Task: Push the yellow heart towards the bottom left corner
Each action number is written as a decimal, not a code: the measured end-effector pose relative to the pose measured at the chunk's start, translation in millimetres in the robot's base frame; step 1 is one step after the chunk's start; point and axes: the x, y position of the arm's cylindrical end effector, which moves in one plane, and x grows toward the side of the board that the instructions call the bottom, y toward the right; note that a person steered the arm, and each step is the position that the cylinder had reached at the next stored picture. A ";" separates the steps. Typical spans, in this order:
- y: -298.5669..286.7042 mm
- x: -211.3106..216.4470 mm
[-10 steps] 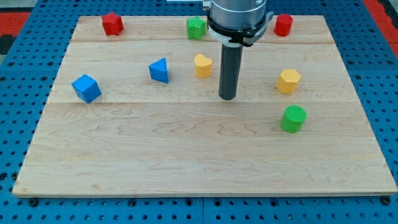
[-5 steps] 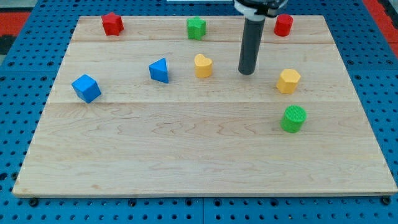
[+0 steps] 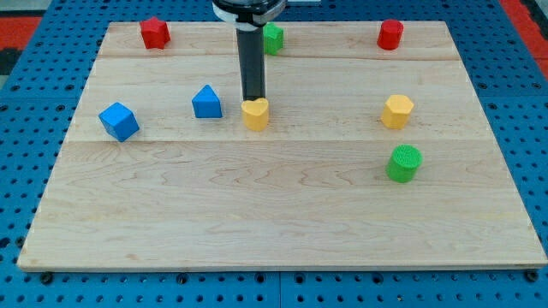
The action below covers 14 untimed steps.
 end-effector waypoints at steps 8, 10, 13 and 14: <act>-76.2 135.0; -84.1 135.1; -66.9 89.0; -113.1 104.3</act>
